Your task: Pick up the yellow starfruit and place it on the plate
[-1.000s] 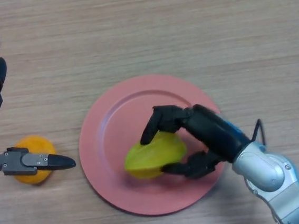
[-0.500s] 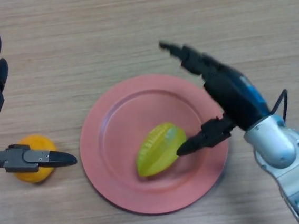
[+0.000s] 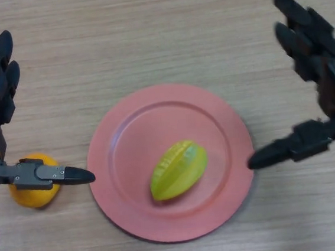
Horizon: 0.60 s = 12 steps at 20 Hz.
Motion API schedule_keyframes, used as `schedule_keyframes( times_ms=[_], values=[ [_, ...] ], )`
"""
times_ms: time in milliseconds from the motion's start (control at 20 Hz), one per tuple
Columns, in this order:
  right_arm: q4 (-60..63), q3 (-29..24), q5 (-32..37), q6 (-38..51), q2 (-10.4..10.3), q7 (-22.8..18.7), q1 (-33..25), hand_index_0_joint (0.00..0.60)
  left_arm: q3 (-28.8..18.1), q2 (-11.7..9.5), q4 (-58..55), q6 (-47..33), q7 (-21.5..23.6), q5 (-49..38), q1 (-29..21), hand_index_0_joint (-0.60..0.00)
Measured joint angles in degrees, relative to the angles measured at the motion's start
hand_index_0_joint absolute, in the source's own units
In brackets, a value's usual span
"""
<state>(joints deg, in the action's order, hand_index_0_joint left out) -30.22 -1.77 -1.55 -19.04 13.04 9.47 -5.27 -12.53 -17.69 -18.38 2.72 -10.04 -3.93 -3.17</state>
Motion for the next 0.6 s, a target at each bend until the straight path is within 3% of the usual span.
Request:
schedule_keyframes(
  times_ms=[200,600],
  values=[
    [-1.0,-1.7,1.5,0.1,-0.1,-0.9,5.1,0.0,0.0,0.0,0.6,-1.0,-0.3,-1.7,0.2,0.0],
    [-1.4,-1.1,-0.7,1.9,-0.2,-1.9,5.4,0.0,0.0,0.0,1.2,-1.0,-0.3,-1.5,0.1,0.0]
  ],
)
